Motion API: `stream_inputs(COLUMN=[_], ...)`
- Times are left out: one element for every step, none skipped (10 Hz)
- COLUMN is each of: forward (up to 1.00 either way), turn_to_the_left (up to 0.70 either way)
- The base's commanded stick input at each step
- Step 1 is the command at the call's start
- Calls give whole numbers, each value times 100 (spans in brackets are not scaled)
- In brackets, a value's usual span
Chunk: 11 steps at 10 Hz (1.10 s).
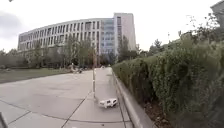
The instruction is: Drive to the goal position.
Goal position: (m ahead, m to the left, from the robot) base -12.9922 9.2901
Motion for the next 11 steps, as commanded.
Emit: stream_inputs(forward=[-70, -70, -70, -70, -63, -45, -14, 0, 0, 0, 0], turn_to_the_left=[0, 0, 0, 0, 0, 0, 0, 0, 0, 42, 70])
